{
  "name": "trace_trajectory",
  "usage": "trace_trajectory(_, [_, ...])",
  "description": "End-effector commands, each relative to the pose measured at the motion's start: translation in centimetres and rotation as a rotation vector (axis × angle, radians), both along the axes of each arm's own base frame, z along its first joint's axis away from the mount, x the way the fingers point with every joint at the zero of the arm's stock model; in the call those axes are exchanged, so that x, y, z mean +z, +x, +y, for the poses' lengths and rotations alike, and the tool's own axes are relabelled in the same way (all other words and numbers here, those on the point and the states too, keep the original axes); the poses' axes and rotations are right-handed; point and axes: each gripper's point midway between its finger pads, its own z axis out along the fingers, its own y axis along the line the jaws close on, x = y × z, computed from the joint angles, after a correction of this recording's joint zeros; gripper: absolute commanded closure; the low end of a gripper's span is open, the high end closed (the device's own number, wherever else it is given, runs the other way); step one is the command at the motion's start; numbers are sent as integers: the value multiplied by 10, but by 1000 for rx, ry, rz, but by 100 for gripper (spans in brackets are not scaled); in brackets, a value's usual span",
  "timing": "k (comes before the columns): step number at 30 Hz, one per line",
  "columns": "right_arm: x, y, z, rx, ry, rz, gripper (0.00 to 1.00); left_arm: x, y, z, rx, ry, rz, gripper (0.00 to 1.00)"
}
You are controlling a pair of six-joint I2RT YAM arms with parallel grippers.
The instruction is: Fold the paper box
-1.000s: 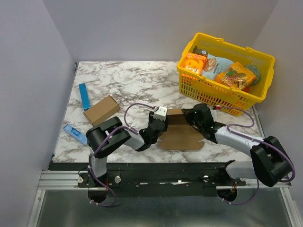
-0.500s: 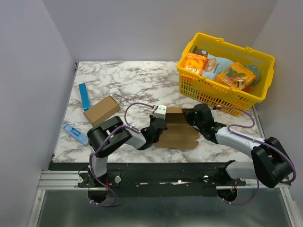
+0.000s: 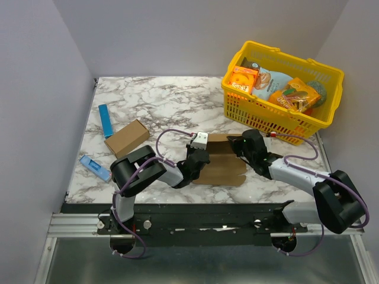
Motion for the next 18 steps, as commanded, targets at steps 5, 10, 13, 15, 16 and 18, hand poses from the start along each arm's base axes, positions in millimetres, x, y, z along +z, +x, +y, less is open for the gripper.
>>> trace_trajectory(5, [-33,-8,-28,-104,-109,102,99,-6,3,36,148,97,-36,99])
trace_trajectory(10, [-36,-11,-40,-149,-139,106,99,-3,2,46,183,119,-48,100])
trace_trajectory(13, [-35,-11,-42,-158,-143,107,99,-2,2,50,193,120,-52,100])
trace_trajectory(15, [-35,-11,-41,-156,-145,109,99,-1,2,50,199,118,-55,100])
trace_trajectory(16, [-35,-11,-41,-154,-143,110,99,-2,2,49,195,117,-54,100])
trace_trajectory(18, [-36,-11,-40,-152,-144,113,99,1,2,47,184,105,-62,100])
